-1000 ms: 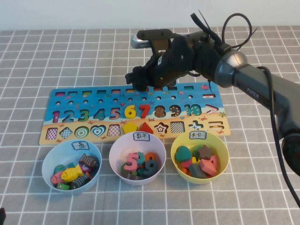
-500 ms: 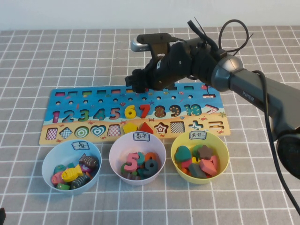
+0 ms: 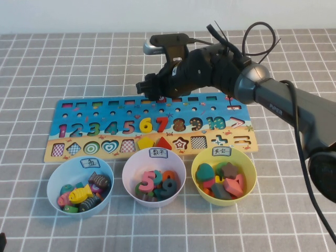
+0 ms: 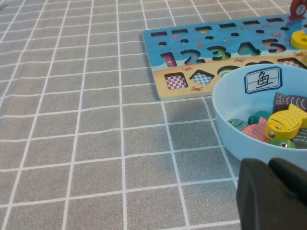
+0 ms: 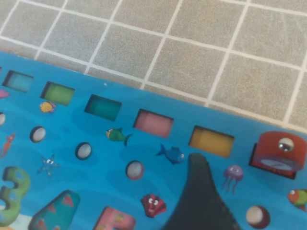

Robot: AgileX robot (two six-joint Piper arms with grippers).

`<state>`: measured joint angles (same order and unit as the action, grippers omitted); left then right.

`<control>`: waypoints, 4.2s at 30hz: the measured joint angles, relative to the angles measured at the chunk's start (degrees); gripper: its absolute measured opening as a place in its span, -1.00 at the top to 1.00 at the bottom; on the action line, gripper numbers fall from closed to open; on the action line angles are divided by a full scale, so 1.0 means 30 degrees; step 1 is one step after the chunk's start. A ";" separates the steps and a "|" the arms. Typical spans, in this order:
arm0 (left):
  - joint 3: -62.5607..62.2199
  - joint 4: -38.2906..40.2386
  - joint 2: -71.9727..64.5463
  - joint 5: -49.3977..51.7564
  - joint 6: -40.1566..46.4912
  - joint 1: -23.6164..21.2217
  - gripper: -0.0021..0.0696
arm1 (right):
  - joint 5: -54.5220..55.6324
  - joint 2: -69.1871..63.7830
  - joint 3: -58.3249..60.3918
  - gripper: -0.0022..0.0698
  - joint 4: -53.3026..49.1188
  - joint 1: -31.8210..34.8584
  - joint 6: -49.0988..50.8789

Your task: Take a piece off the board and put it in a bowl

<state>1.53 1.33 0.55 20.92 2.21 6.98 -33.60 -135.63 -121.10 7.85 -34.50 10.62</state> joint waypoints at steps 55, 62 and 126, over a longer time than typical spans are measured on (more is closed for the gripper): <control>0.0000 0.0000 0.0000 0.0000 0.0000 0.0000 0.93 | 0.1477 -0.1318 0.0000 -0.23 -0.0672 0.0000 0.0833; 0.0000 0.0000 0.0000 0.0000 0.0000 0.0000 0.93 | 0.1852 -0.1318 0.0000 -0.23 -0.0831 0.0000 0.0874; 0.0000 0.0000 0.0000 0.0000 0.0000 0.0000 0.94 | 0.0336 0.0070 0.0000 0.37 -0.2455 0.0104 0.1536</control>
<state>1.53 1.33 0.55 20.92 2.21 6.98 -32.59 -135.42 -121.10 0.48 -34.18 15.23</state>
